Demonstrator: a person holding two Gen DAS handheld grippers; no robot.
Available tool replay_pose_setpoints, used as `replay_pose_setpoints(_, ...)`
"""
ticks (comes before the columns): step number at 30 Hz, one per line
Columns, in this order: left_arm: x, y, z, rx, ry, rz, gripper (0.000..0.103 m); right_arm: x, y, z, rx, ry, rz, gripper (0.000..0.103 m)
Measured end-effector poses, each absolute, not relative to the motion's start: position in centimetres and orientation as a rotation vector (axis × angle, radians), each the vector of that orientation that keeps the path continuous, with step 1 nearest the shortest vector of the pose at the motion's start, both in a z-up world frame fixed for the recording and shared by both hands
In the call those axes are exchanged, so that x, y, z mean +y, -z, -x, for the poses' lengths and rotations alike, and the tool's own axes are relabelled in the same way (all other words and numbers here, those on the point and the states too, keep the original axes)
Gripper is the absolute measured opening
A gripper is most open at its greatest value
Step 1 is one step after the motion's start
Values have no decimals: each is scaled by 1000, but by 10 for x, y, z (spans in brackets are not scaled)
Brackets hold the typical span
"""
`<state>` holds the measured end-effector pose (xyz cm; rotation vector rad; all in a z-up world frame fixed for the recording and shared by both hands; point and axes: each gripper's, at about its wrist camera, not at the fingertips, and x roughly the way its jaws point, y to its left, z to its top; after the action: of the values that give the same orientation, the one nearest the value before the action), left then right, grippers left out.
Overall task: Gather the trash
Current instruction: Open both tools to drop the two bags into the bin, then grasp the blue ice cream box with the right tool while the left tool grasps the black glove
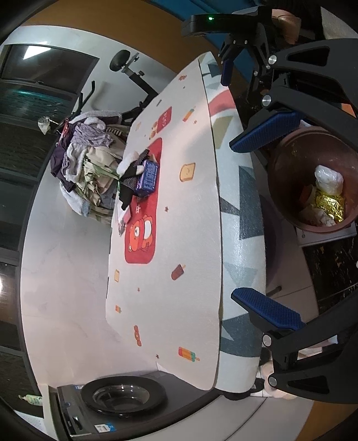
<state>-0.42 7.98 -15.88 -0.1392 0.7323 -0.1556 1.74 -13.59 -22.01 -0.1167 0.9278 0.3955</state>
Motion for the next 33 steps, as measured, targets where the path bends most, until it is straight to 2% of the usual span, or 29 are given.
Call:
replay_pose_setpoints(13, 55, 163, -56, 822, 245, 213, 96, -194, 198, -80, 863, -296, -2, 97)
replay_pose_setpoints(21, 47, 145, -144, 831, 321, 304, 74, -216, 205, -146, 851, -223, -65, 97)
replay_pose_setpoints(24, 33, 143, -177, 835, 358, 290, 61, -222, 208, -166, 847, -204, -75, 97)
replay_pose_setpoints(28, -4, 152, -224, 867, 442, 225, 44, -231, 213, -187, 837, -200, -90, 97)
replay_pose_setpoints(33, -44, 171, -282, 915, 488, 206, 32, -247, 218, -203, 832, -194, -124, 97)
